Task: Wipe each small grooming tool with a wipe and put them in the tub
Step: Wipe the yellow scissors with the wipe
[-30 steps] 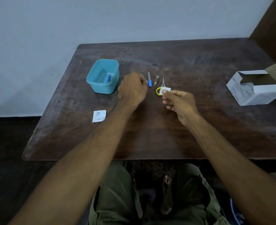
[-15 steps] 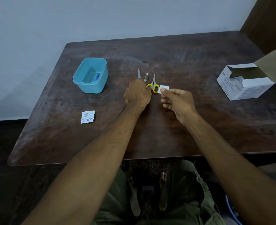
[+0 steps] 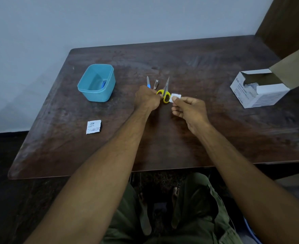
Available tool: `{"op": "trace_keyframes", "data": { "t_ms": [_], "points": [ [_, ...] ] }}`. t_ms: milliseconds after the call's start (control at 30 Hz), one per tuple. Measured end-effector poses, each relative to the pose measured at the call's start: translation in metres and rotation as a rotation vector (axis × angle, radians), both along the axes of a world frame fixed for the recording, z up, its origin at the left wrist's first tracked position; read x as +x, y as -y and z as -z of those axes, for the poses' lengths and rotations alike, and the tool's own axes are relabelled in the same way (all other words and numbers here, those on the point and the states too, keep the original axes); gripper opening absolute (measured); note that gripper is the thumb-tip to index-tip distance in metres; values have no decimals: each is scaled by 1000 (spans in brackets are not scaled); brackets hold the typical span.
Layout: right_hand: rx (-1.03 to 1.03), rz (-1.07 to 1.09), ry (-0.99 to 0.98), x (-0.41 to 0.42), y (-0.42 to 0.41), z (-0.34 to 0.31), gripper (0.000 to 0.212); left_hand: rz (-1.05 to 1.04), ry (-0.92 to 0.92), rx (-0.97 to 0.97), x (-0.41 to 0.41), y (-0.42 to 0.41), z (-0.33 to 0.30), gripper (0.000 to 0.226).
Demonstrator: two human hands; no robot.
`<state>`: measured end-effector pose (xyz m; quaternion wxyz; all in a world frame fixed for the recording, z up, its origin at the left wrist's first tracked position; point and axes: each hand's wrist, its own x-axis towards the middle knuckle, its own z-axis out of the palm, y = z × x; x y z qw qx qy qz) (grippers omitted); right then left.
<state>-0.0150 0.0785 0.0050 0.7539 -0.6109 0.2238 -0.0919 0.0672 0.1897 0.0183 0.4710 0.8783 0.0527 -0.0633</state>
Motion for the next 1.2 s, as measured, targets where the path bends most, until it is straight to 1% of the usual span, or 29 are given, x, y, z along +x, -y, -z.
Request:
{"op": "trace_keyframes", "data": {
  "t_ms": [100,167,233,333,433,533,700,800,900,967,1067,1200],
  "points": [
    [24,4,14,-3,0,-1,10,-10,-105,-361,-6,-8,1,23],
    [37,4,21,-5,0,-2,10,-31,-170,-529,-15,-19,-1,18],
    [5,4,22,-9,1,-3,10,-44,-202,-607,-23,-29,1,7],
    [-135,16,32,-12,-3,-7,13,-28,-235,-679,-35,-40,4,27],
    [-243,-6,63,-16,-10,-13,15,-19,-230,-740,-48,-45,3,33],
    [-315,-37,115,-19,-17,-18,16,-17,-212,-785,-61,-47,-2,28],
    [-361,-57,151,-25,-22,-21,7,35,-177,-824,-80,-48,-10,17],
    [-367,-116,168,-31,-23,-24,6,99,-111,-758,-89,-49,-9,18],
    [-391,-146,195,-35,-24,-26,4,163,-43,-707,-95,-50,-7,10],
    [-393,-158,211,-36,-24,-29,4,185,-20,-671,-97,-51,-8,12],
    [-358,-166,234,-34,-24,-38,4,232,6,-620,-100,-51,-11,13],
    [-276,-192,215,-33,-26,-41,3,218,30,-617,-100,-49,-16,9]
  ]
}}
